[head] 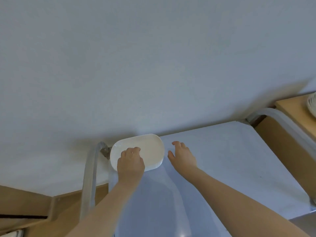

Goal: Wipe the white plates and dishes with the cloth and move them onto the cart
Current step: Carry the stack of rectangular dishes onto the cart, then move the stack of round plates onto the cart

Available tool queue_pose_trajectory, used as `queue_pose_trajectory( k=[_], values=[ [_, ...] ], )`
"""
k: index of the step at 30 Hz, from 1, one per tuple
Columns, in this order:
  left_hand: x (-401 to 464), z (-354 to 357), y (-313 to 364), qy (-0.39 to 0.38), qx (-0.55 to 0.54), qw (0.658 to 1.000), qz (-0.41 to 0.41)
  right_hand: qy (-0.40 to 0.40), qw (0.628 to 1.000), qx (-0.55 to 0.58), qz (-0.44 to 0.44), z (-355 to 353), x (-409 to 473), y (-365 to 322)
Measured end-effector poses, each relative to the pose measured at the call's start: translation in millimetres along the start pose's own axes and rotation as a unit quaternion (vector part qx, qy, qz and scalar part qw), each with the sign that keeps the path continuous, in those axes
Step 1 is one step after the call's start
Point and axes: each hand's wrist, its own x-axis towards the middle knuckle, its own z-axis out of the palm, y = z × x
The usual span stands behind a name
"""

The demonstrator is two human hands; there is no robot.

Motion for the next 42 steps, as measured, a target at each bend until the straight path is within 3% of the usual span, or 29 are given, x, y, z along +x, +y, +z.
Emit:
queue_pose_trajectory(
  k=[8,20,33,42],
  values=[
    [-25.7,0.0,98.2,-0.053,0.043,0.991,0.119,0.086,0.996,-0.022,0.003,-67.5,-52.5,51.3],
    [-112.5,22.9,286.3,-0.121,0.048,0.942,0.308,0.187,0.976,-0.042,0.100,-168.8,-165.0,193.0],
    [-239.2,77.8,468.9,-0.152,0.009,0.892,0.427,0.226,0.955,-0.062,0.183,-263.1,-282.7,365.0],
    [-257.6,113.1,545.3,-0.178,0.004,0.869,0.462,0.255,0.942,0.001,0.219,-289.0,-302.1,435.6]
  ],
)
